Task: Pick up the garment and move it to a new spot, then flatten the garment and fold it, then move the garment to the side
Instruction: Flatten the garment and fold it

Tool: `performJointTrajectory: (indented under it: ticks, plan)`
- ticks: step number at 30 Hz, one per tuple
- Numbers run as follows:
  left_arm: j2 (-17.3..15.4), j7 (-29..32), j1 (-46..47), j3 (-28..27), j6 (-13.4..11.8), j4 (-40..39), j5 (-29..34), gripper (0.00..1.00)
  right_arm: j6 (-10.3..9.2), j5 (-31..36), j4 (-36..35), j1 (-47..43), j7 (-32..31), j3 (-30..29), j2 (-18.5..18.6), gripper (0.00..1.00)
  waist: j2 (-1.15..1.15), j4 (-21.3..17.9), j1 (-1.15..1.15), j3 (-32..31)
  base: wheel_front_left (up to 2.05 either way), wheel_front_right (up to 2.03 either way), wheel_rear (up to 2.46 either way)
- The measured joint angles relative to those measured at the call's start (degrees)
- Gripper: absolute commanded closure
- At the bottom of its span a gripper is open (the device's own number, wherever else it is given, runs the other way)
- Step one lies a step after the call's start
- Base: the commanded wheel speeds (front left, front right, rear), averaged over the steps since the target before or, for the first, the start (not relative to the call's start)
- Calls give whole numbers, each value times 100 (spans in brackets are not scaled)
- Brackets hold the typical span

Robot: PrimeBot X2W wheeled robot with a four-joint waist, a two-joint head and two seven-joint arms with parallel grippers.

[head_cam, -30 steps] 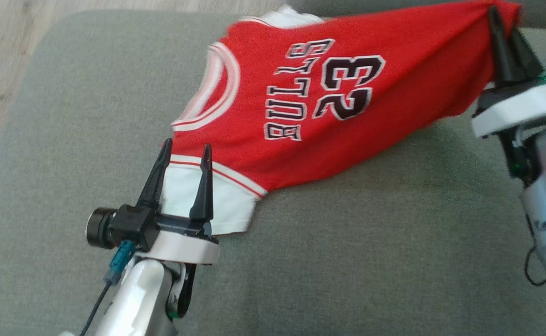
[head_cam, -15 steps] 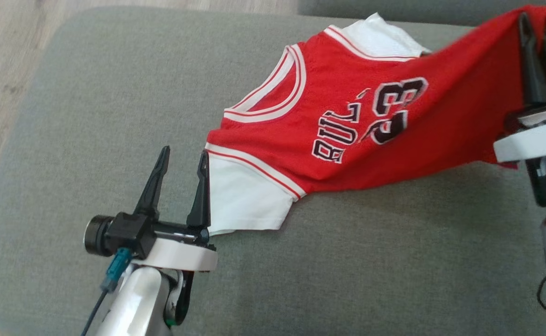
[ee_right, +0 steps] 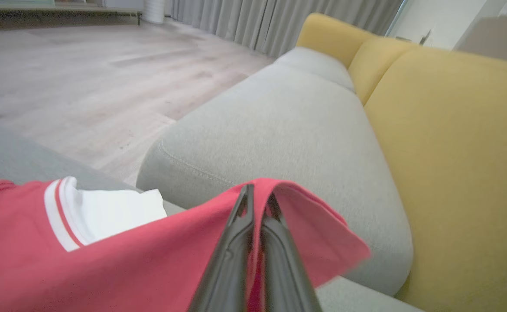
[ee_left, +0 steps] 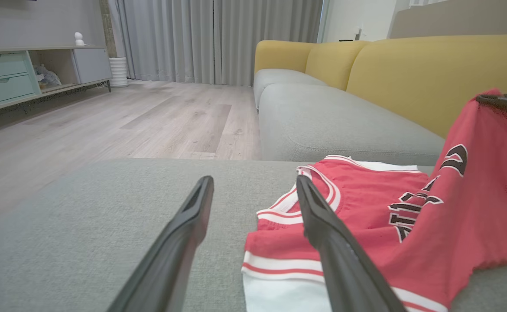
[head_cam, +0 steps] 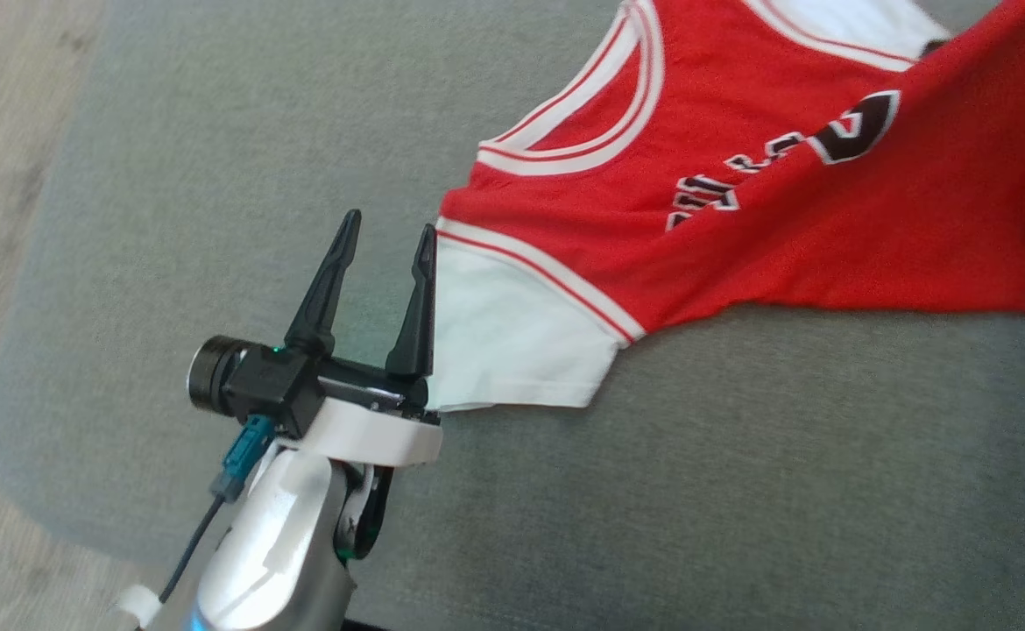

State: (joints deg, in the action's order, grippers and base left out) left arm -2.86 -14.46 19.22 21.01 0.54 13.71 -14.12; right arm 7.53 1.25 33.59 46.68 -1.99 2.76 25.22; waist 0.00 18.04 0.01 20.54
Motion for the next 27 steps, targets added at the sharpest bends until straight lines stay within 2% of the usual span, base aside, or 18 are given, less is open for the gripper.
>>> performJointTrajectory:
  ticks: [2, 3, 4, 8, 15, 18, 22, 27]
  plan:
    - [2, 0, 51, 10, -1, 9, -2, 0, 0, 41, 543, 277, -4, 33, 92, 100, 0, 122, 0, 103, 0, 0, 0]
    - [4, 0, 53, 12, -2, 10, -2, 0, 1, 105, 783, 389, -4, 92, 129, 19, 0, 176, 0, 151, 0, 0, 0]
    - [5, 0, 53, 12, -2, 21, -2, 0, 1, 213, 1005, 487, -4, 175, 168, 0, 0, 224, 0, 197, 0, 0, 0]
    - [12, 0, 53, -1, -14, 36, -4, 0, 1, 386, 1802, 807, -62, 333, 234, 0, 0, 319, 0, 314, 0, 0, 0]
    - [32, 0, 52, -169, -53, 33, -8, 0, 0, 86, 2280, 1255, 379, 404, 229, 0, 0, 3, -1, 219, 0, 0, 0]
    - [20, 0, 46, -348, -54, 35, -1, 0, 1, -170, 2267, 1255, 740, 405, 152, 0, 0, -196, -1, 99, 0, 0, 0]
    - [7, -1, 25, -524, -51, 44, 0, 0, 1, -555, 2045, 1183, 1226, 337, -125, 0, 0, -486, -1, -138, 0, 0, 0]
    - [-13, -1, -218, -757, -29, 90, 3, 0, 0, -1022, 1170, 380, 1519, 227, -579, 0, 0, -907, -2, -590, 0, 0, 0]
